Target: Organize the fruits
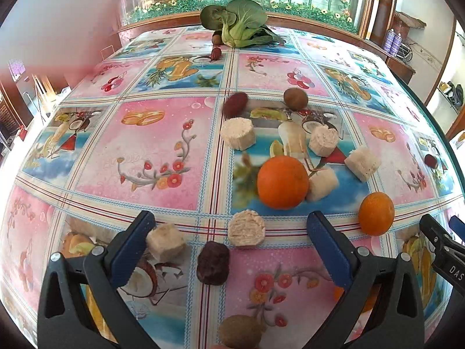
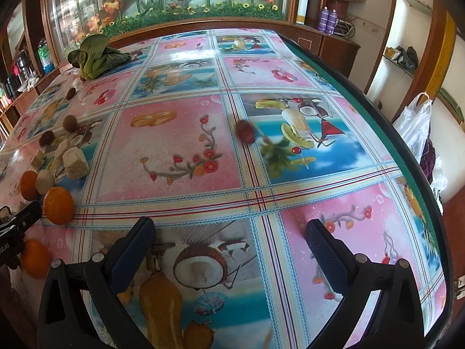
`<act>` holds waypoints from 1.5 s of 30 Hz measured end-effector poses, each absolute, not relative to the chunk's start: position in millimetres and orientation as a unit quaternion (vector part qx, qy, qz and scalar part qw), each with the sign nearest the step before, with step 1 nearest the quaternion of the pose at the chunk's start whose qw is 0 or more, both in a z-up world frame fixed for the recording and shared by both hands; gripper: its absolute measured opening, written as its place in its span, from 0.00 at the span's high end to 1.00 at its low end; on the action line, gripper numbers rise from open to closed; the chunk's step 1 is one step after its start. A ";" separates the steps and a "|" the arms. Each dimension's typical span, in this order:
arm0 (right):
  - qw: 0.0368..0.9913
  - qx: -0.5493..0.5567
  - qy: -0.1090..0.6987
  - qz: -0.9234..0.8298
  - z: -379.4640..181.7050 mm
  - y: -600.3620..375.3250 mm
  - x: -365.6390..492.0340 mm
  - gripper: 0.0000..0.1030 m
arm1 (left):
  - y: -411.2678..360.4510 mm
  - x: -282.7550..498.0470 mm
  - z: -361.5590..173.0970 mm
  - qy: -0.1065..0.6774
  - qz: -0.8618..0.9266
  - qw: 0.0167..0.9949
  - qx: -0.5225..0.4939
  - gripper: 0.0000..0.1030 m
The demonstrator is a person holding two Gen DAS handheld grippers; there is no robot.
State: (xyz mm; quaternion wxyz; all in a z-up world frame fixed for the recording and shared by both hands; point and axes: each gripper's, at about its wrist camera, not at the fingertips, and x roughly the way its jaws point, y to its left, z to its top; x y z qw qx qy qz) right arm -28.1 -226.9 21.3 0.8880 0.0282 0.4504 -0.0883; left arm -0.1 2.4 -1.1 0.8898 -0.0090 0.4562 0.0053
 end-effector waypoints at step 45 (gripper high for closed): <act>0.887 0.034 0.452 -0.086 21.6 -228.8 -28.4 0.00 | 5.3 -4.0 3.1 0.463 0.004 0.886 -0.016 0.00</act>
